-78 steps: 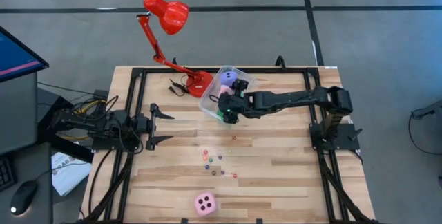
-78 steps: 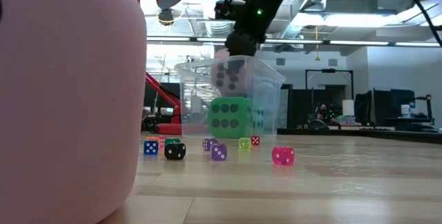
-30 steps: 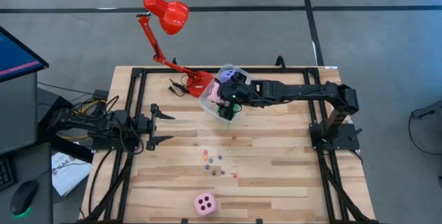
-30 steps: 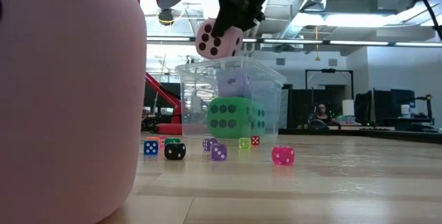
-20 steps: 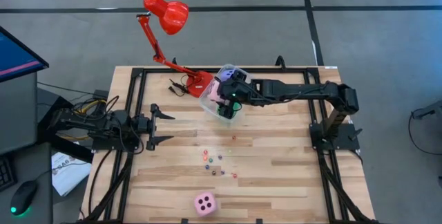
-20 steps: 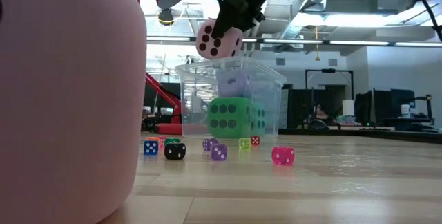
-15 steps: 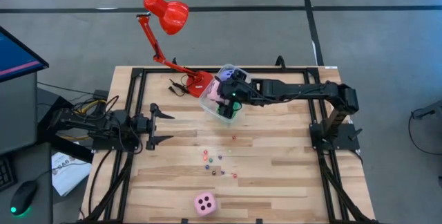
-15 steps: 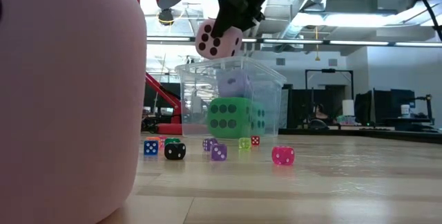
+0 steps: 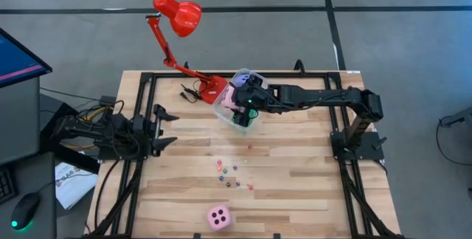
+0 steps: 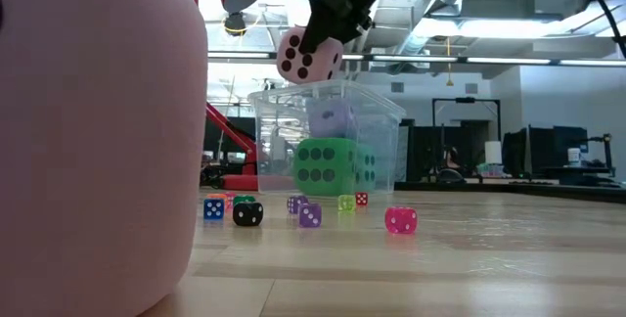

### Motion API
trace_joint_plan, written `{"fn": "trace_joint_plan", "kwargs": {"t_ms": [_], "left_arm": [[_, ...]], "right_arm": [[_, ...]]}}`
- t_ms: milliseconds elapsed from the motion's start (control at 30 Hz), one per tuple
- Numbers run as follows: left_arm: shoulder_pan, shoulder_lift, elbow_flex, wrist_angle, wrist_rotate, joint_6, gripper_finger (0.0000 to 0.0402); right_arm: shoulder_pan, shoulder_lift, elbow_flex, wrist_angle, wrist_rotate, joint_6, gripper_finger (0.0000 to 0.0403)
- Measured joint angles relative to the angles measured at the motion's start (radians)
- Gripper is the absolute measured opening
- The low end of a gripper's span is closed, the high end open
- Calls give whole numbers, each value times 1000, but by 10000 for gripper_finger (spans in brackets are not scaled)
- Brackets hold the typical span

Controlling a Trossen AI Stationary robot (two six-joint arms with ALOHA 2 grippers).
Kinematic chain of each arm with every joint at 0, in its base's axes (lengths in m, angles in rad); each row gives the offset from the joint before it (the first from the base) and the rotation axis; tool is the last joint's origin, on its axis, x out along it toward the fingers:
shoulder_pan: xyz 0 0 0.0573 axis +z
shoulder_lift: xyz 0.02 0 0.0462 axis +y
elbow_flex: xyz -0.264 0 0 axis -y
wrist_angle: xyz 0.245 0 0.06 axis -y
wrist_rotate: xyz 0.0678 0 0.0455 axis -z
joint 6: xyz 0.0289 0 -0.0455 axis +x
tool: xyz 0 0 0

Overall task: Pick & Place Dice
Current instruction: Put the right pink dice into the transparent bin

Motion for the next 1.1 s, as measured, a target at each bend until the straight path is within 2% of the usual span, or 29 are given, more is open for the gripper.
{"fn": "trace_joint_plan", "kwargs": {"t_ms": [167, 333, 533, 767, 967, 1100], "left_arm": [[0, 149, 0, 113, -73, -1, 333], [2, 399, 0, 340, -164, 2, 333], [47, 708, 21, 625, -167, -1, 333], [129, 979, 181, 638, -114, -8, 333], [193, 1062, 282, 564, -98, -27, 333], [237, 1064, 344, 513, 83, -32, 333]], "right_arm": [[0, 0, 0, 14, 0, 0, 383], [-1, 0, 0, 40, 0, 0, 383], [-1, 1, 0, 26, 0, 0, 383], [-2, 0, 0, 25, 0, 0, 383], [-1, 1, 0, -33, 0, 1, 383], [-6, 1, 0, -74, 0, 1, 383]]}}
